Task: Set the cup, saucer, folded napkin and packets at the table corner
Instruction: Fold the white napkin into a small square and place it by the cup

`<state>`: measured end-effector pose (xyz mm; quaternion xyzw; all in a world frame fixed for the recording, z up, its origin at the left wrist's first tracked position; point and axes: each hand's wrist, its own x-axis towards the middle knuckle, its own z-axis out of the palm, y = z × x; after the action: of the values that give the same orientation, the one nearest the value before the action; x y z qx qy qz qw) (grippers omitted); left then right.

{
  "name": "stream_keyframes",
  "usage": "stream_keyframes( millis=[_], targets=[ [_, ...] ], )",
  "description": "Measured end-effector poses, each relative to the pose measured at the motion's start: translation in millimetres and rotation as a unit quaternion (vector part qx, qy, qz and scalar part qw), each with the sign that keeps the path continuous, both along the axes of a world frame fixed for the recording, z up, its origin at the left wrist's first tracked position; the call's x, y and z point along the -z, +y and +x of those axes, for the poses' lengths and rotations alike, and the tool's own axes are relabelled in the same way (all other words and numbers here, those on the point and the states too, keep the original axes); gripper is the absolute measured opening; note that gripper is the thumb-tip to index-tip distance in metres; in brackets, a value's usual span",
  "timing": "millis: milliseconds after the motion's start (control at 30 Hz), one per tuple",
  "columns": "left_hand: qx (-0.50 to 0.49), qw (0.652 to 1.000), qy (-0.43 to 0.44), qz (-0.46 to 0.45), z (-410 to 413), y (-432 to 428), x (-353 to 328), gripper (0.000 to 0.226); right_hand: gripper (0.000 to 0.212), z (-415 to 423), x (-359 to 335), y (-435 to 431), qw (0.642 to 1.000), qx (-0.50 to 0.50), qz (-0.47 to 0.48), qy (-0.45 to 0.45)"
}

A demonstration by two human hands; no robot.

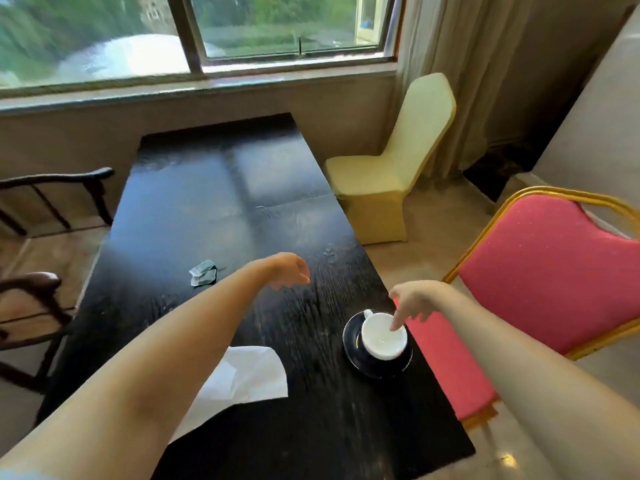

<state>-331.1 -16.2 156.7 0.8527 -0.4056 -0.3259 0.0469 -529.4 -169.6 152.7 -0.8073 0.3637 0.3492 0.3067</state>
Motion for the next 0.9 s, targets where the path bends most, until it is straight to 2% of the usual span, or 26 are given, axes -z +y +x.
stream_keyframes(
  millis=[200, 333, 533, 667, 800, 900],
  targets=[
    [-0.061, 0.998, -0.002, 0.033, 29, 95, -21, 0.033, 0.074, 86, -31, 52, 0.986, -0.160, 0.047, 0.004],
    [-0.100, 0.993, -0.039, 0.050, 43, 164, -26, 0.033, 0.069, 134, -34, 106, 0.972, -0.230, 0.027, -0.021],
    [-0.189, 0.977, -0.022, 0.099, 43, 259, 9, 0.040, 0.058, 170, 4, 186, 0.952, -0.302, 0.023, -0.049],
    [-0.216, 0.966, 0.014, 0.142, 34, 299, 41, 0.054, 0.052, 176, 39, 220, 0.930, -0.363, -0.022, -0.055],
    [-0.214, 0.968, 0.036, 0.129, 23, 314, 81, 0.069, 0.057, 166, 78, 244, 0.928, -0.367, -0.035, -0.050],
    [-0.199, 0.973, 0.061, 0.099, 13, 313, 113, 0.078, 0.065, 154, 102, 258, 0.948, -0.304, 0.016, -0.091]
  ],
)
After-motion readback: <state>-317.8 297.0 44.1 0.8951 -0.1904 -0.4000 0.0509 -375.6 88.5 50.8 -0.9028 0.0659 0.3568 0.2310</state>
